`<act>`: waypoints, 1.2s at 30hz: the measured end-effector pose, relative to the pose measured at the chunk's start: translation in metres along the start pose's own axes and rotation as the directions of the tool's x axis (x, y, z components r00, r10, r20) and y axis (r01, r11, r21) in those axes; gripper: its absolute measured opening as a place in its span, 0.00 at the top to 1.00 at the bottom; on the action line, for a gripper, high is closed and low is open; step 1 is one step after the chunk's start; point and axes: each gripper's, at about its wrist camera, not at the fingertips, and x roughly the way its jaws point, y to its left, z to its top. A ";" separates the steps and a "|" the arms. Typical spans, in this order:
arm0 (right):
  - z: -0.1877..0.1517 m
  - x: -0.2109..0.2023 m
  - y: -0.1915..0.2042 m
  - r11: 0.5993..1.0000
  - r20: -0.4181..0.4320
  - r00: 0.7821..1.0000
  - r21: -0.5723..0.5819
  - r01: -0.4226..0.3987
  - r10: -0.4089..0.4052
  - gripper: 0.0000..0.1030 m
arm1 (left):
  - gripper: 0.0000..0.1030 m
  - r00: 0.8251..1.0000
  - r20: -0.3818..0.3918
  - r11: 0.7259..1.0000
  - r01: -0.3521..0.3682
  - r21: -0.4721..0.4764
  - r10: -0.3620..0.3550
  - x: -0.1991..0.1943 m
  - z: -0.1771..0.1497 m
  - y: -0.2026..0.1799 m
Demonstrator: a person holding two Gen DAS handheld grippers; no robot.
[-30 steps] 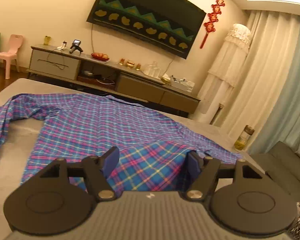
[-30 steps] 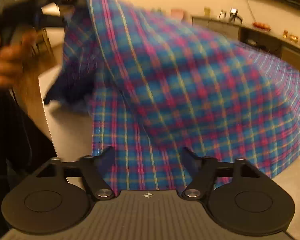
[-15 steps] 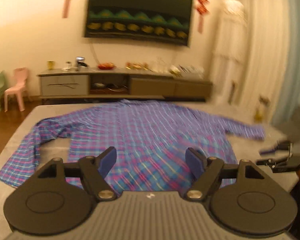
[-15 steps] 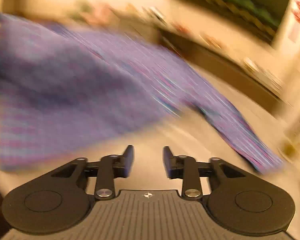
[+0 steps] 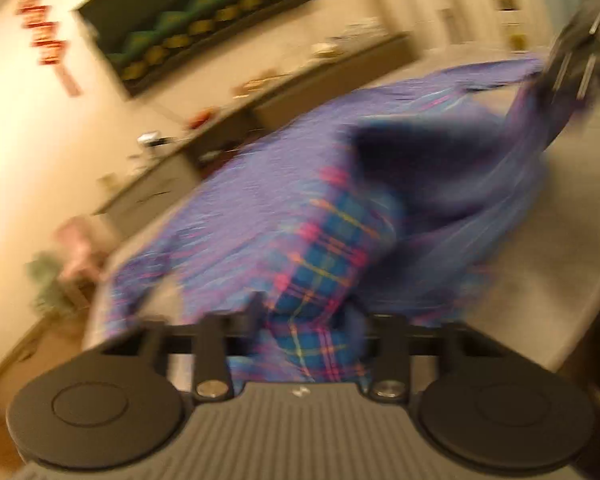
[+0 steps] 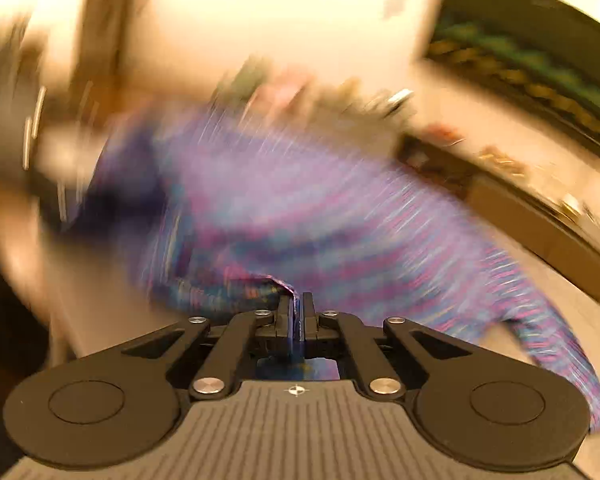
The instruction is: Fold clothes
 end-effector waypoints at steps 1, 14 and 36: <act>0.012 -0.020 -0.021 0.996 0.071 0.997 0.090 -0.013 0.006 0.99 | 0.79 0.999 0.032 0.999 -0.024 -0.031 0.025 -0.006 0.004 0.006; -0.043 -0.006 -0.070 0.912 -0.196 0.891 -0.052 0.408 -0.410 0.84 | 0.61 0.992 0.127 0.994 0.033 -0.108 -0.019 -0.030 0.026 -0.005; -0.017 0.162 0.125 0.949 -0.240 0.967 -0.278 -0.151 0.084 0.57 | 0.27 0.968 0.130 0.957 0.183 0.225 -0.216 -0.042 -0.031 -0.018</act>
